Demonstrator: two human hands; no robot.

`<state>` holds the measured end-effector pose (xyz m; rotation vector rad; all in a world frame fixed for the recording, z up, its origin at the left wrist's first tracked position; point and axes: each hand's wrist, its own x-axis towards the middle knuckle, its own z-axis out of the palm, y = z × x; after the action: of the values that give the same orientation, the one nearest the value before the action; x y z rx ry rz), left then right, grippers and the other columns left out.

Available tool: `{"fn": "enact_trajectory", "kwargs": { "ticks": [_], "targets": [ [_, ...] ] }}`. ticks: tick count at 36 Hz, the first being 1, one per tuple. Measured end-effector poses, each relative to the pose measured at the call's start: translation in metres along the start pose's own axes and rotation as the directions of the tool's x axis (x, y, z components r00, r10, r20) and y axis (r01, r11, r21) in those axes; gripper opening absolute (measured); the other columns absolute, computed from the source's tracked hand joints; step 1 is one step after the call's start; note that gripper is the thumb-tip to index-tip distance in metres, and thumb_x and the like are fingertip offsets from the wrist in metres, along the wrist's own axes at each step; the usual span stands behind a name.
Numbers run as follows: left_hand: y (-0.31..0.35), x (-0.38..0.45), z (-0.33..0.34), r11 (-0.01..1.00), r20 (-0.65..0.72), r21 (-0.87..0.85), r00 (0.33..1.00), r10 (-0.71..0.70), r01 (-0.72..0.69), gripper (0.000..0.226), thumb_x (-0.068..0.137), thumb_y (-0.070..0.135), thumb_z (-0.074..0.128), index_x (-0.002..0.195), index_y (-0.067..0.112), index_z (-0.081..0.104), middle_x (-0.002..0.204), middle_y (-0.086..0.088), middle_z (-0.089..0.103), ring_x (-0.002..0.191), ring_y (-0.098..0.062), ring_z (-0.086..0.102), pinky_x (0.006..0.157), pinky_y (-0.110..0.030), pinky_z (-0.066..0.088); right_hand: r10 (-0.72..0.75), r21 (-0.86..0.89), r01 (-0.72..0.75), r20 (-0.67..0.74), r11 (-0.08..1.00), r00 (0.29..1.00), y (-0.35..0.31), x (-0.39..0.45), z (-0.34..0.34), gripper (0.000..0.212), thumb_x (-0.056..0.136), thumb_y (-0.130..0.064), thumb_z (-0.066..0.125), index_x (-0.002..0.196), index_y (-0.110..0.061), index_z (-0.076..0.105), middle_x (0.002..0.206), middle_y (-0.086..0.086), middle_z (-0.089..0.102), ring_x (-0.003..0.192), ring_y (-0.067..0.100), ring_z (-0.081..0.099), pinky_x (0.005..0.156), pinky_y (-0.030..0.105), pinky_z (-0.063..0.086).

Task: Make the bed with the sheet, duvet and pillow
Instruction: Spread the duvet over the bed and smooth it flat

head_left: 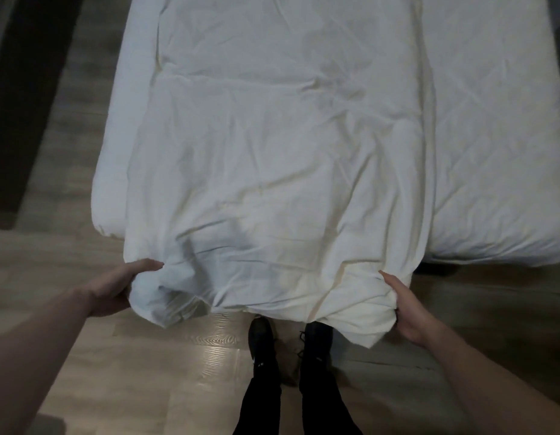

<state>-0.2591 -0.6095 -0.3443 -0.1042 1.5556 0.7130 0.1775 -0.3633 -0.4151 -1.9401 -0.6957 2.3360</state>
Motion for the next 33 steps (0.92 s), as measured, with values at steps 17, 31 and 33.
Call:
{"fn": "enact_trajectory", "kwargs": {
  "ticks": [17, 31, 33],
  "targets": [
    [0.005, -0.048, 0.026, 0.995, -0.282, 0.076, 0.958, -0.042, 0.066, 0.029, 0.09, 0.025, 0.056, 0.107, 0.008, 0.073, 0.107, -0.017, 0.073, 0.102, -0.038, 0.066, 0.087, -0.044, 0.05, -0.021, 0.093, 0.041, -0.209, 0.995, 0.978, -0.013, -0.048, -0.001, 0.065, 0.074, -0.043, 0.08, 0.126, -0.009, 0.064, 0.111, 0.012, 0.073, 0.102, 0.029, 0.069, 0.081, 0.036, 0.055],
    [0.058, -0.159, 0.059, 0.995, -0.434, 0.088, 0.901, -0.011, 0.054, 0.035, 0.085, 0.051, 0.064, 0.099, 0.02, 0.067, 0.101, -0.005, 0.07, 0.095, -0.027, 0.064, 0.082, -0.034, 0.047, -0.054, -0.098, 0.03, -0.25, 0.995, 0.967, -0.086, -0.165, 0.017, 0.045, 0.082, -0.038, 0.067, 0.114, -0.006, 0.068, 0.104, 0.015, 0.073, 0.095, 0.03, 0.068, 0.076, 0.035, 0.054],
    [0.068, -0.169, 0.066, 0.996, -0.439, 0.085, 0.898, 0.002, 0.039, 0.032, 0.087, 0.048, 0.063, 0.097, 0.018, 0.065, 0.094, -0.006, 0.068, 0.08, -0.023, 0.061, 0.064, -0.029, 0.044, -0.053, -0.12, 0.024, -0.251, 0.992, 0.966, -0.094, -0.176, 0.021, 0.045, 0.08, -0.037, 0.068, 0.112, -0.005, 0.069, 0.102, 0.014, 0.073, 0.093, 0.03, 0.069, 0.077, 0.036, 0.055]
  ]
}}
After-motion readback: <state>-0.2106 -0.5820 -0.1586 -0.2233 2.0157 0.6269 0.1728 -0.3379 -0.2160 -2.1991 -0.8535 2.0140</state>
